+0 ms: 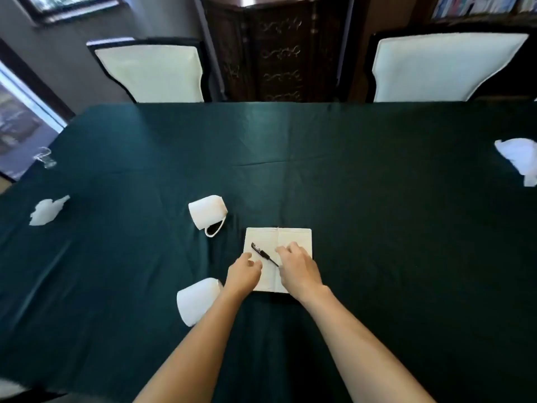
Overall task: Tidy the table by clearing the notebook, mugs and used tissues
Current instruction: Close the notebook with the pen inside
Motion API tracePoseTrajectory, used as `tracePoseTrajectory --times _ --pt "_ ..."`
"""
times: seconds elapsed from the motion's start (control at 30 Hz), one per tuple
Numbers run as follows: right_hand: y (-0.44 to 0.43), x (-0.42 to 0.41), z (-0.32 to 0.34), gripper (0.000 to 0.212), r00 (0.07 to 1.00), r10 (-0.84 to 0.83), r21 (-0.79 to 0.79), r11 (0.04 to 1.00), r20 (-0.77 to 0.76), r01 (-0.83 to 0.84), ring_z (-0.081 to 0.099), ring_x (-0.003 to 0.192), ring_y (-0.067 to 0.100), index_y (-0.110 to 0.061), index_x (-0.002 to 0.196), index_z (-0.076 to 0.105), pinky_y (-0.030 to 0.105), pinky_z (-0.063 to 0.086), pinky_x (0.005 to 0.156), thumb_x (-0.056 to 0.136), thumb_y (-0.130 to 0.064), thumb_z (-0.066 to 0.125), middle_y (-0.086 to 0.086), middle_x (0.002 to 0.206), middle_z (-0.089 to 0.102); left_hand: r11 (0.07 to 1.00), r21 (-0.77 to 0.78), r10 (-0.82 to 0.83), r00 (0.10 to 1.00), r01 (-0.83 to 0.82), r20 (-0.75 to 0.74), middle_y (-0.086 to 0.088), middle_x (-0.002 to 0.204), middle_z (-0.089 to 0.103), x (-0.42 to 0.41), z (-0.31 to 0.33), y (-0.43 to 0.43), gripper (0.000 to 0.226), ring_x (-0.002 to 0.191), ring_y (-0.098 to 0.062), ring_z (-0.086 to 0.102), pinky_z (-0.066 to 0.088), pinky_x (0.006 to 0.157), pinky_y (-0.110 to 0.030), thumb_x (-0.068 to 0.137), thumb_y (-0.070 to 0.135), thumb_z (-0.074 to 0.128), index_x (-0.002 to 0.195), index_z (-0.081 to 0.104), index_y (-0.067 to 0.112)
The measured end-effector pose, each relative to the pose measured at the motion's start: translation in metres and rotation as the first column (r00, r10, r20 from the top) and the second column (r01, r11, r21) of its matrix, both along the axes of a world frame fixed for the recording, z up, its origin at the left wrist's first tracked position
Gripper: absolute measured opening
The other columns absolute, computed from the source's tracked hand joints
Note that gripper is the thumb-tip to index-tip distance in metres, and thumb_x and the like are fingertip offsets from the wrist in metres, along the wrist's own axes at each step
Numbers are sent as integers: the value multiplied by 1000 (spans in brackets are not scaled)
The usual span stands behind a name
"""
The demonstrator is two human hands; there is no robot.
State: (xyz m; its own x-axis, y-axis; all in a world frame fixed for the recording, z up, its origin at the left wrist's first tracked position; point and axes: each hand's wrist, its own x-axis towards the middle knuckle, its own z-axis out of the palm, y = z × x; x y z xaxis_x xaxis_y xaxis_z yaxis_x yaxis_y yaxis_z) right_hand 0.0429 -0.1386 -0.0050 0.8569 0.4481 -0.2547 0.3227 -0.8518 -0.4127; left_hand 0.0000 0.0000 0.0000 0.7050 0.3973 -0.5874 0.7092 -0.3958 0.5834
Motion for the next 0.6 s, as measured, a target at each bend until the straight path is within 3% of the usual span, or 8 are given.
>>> tracePoseTrajectory --times 0.1,0.23,0.4,0.6 --pt "6 2 -16 32 997 -12 24 1000 -70 14 58 115 32 -11 131 59 41 53 89 100 -5 55 10 125 57 1000 -8 30 1000 -30 -7 -9 133 67 3 -7 -9 31 115 -27 66 54 105 -43 102 22 55 131 65 18" --pt "10 -4 -32 24 991 -63 54 996 -121 70 63 102 34 -9 121 63 40 52 83 100 -4 53 12 117 61 997 -45 58 998 -59 -24 -11 140 67 9 -13 -15 47 125 -31 65 53 108 -47 102 19 55 149 58 11" --pt "13 -8 -39 13 945 -266 137 946 -190 294 67 94 31 -9 103 69 38 53 77 101 -15 58 10 101 70 996 -77 32 999 -34 -15 -5 123 71 20 -18 -19 44 119 -32 68 53 107 -49 102 14 52 145 62 17" --pt "19 -14 -36 17 839 -442 202 833 -316 515 67 85 27 -10 100 73 34 54 66 95 -16 59 7 94 76 994 -109 -26 999 29 34 -9 118 76 26 -26 -21 43 115 -26 71 53 109 -45 103 9 50 143 64 16"
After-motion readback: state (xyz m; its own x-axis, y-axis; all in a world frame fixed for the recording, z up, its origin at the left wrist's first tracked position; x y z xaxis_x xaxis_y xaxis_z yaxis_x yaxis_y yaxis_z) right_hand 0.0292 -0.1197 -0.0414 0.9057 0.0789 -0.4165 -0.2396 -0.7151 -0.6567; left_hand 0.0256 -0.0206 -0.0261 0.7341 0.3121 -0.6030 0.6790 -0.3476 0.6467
